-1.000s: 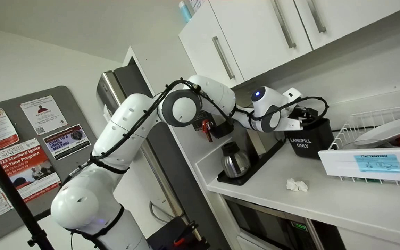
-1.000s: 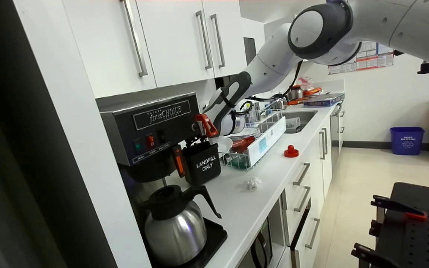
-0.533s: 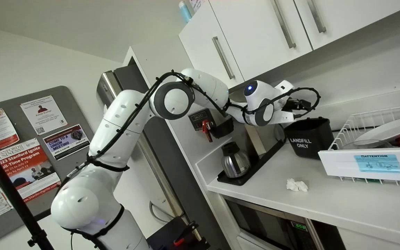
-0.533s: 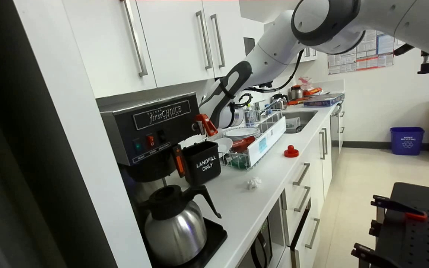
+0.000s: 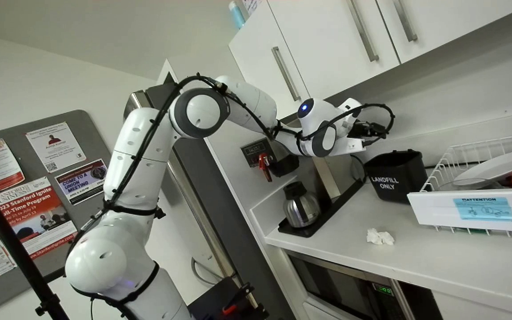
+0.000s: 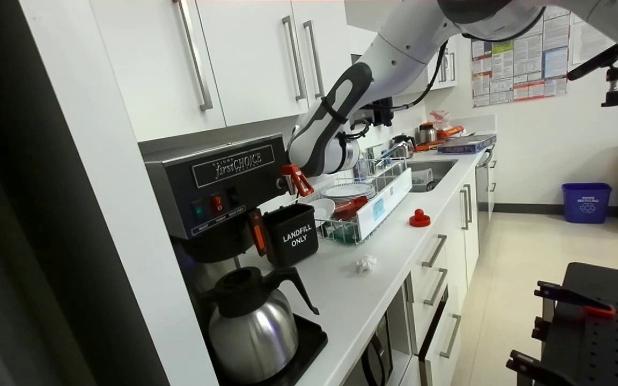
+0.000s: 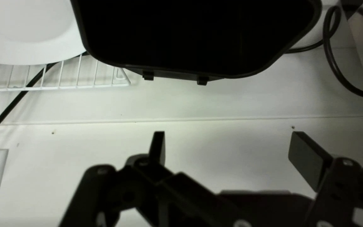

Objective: Pick up the crumpled piece of paper and put it in the black bin

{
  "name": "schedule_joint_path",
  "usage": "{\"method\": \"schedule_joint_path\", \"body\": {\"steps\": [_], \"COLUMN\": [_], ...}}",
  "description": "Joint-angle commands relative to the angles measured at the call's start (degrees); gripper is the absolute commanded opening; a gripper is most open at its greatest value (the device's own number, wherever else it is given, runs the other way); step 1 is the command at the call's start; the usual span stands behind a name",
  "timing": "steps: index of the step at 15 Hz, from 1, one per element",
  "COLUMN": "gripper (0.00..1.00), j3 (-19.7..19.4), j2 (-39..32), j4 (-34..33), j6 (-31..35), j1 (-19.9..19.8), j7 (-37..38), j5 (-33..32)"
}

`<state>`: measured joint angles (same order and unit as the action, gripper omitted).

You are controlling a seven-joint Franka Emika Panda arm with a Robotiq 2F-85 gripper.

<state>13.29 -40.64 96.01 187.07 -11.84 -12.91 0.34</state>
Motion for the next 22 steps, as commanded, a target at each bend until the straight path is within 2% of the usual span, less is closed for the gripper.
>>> {"method": "schedule_joint_path", "body": {"steps": [1,5,6,7,8,10,13,16,18,20,22], "gripper": [1.0,1.0,1.0,1.0,1.0,1.0,1.0,1.0,1.0,1.0,1.0], "j3": [-1.9,-2.6,1.7,3.2,7.2,11.8,16.2,22.5,26.9,28.2,27.5], "j2": [8.2,14.6,16.1,17.6,18.8,21.8,28.1,32.7,33.7,35.4,37.4], "j4": [11.2,20.3,22.4,24.1,25.7,29.1,34.0,34.9,32.9,31.5,30.9], "j6": [3.7,6.4,5.5,4.6,3.8,3.1,0.4,-8.5,-16.5,-24.0,-29.9], "j1": [0.7,-0.5,-4.6,-6.4,-10.3,-15.6,-22.5,-31.1,-36.2,-38.8,-39.8], "j7": [1.0,0.6,0.3,0.5,0.8,1.5,2.5,1.3,-2.3,-6.0,-8.3], "j5": [0.9,1.1,-0.7,-1.1,-2.0,-1.6,0.3,1.3,5.2,9.5,11.5]}}
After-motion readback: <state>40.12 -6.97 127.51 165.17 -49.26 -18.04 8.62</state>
